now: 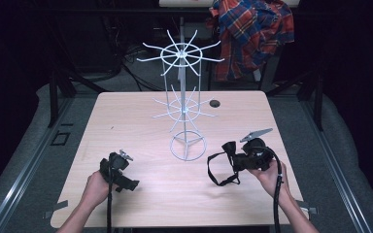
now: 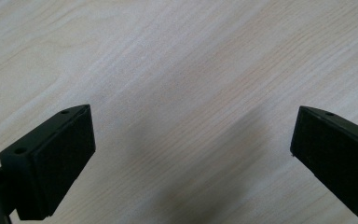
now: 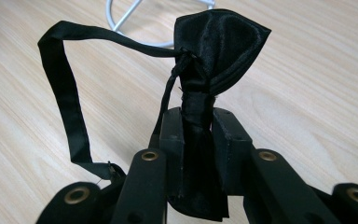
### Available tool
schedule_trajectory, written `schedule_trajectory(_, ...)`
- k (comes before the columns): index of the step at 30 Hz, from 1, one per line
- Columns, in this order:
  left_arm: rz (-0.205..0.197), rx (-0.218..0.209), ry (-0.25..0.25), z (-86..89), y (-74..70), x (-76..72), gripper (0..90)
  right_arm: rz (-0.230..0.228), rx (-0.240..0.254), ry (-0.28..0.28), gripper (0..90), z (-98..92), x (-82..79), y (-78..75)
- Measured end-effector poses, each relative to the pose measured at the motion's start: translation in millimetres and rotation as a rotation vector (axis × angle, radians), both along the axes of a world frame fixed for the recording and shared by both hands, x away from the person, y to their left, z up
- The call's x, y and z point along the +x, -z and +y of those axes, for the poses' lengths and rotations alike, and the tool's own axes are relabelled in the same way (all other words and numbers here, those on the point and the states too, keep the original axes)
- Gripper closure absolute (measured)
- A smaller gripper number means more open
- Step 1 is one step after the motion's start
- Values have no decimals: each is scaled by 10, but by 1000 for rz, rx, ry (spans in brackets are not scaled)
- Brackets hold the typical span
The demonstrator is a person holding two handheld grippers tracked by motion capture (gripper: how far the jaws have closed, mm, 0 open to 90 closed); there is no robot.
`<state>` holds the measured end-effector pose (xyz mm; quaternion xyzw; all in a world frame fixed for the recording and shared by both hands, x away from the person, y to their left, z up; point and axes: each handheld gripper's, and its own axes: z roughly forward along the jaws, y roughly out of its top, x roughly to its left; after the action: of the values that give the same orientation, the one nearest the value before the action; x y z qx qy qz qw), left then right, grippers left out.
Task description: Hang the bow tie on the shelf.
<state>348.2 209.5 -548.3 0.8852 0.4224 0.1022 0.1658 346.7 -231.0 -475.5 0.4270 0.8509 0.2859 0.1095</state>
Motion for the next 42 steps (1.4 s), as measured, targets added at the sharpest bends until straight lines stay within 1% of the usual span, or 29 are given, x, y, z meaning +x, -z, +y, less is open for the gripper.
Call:
schedule_trajectory(1,1,-1,0,8,-2,-2,0,-8,14,6,753,2,0,-28)
schedule_trajectory(4,1,-1,-4,16,-3,-3,0,-17,25,0,753,1,2,-63)
schedule_trajectory(5,-2,-1,-9,18,1,-6,0,-22,32,4,753,6,-1,-91)
schedule_trajectory(7,-3,-2,-9,19,1,-6,0,-28,34,7,753,5,-3,-98)
schedule_trajectory(9,-2,-2,-7,19,-4,-6,0,-26,43,7,753,5,1,-122)
schedule_trajectory(11,-1,-1,-7,18,-4,-6,0,-26,34,3,752,1,7,-129)
schedule_trajectory(17,-4,-3,-4,14,-12,-12,0,-28,30,2,753,-13,30,-142)
schedule_trajectory(22,-4,-2,-6,18,-12,-12,0,-33,38,10,752,-36,31,-173)
schedule_trajectory(24,-3,-2,-7,20,-10,-10,0,-41,50,17,752,-49,39,-200)
schedule_trajectory(25,-4,-4,-8,21,-9,-9,0,-40,48,17,752,-55,45,-213)
schedule_trajectory(27,-3,-3,-8,22,-9,-8,0,-49,68,23,753,-65,62,-256)
schedule_trajectory(30,1,-3,-10,20,-4,-3,0,-59,78,27,753,-74,81,-294)
schedule_trajectory(37,3,-3,-7,17,0,4,0,-78,95,37,753,-87,129,-362)
schedule_trajectory(40,3,-3,-6,15,5,8,0,-81,92,42,752,-95,145,-385)
schedule_trajectory(41,3,-4,-7,13,6,9,0,-77,110,43,753,-89,150,-384)
schedule_trajectory(42,3,-3,-6,12,6,9,0,-86,119,42,753,-86,163,-388)
